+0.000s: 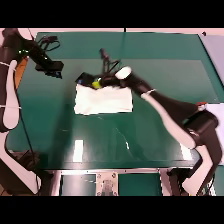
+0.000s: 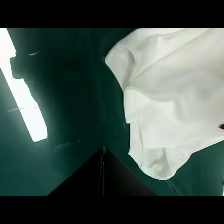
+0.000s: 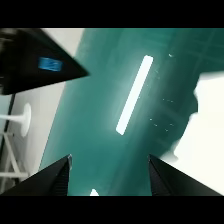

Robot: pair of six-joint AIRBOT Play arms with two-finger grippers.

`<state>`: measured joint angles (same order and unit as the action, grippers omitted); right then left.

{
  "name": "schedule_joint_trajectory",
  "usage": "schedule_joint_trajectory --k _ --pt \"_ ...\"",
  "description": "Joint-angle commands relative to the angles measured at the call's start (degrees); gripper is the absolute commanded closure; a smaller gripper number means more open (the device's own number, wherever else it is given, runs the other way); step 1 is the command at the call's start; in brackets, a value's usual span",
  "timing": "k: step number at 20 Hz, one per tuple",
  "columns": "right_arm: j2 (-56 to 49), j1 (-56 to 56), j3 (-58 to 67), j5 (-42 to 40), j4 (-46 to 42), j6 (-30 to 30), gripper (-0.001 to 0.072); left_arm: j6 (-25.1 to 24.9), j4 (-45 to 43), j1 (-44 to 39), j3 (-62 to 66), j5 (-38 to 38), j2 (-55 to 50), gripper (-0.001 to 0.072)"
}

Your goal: Fold the shirts.

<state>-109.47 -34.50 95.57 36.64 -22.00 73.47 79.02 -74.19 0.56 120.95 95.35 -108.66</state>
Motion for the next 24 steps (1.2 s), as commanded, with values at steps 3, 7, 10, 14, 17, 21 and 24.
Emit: schedule_joint_trajectory --k 3,7,10,14,17,21,24 --pt "-3.9 1.6 0.2 6.1 3.8 -0.6 0.0617 0.0 -0.3 3.7 -0.2 2.3 0.3 0.0679" --pt "0.2 14.2 0.2 26.1 1.1 -3.2 0.0696 0.1 -0.2 3.7 -0.2 2.2 0.3 0.068" --pt "7.4 23.8 -4.3 30.6 -5.9 -2.4 0.0696 0.5 -0.2 3.7 -0.2 2.2 0.3 0.068" --pt "16.5 34.6 -19.2 30.5 -11.8 -4.0 0.0335 1.7 -0.2 3.7 -0.2 1.3 0.3 0.068" --pt "16.1 38.3 -26.7 28.0 -11.9 -6.6 0.0121 2.6 0.1 3.6 -0.2 0.6 0.3 0.068" --pt "11.6 36.6 -28.5 24.5 -11.0 -8.2 0.0121 2.6 0.3 3.6 -0.2 -0.8 0.3 0.068" --pt "7.4 34.2 -28.5 22.6 -5.0 -8.2 0.0122 3.2 0.3 3.6 -0.2 -0.9 0.3 0.068"
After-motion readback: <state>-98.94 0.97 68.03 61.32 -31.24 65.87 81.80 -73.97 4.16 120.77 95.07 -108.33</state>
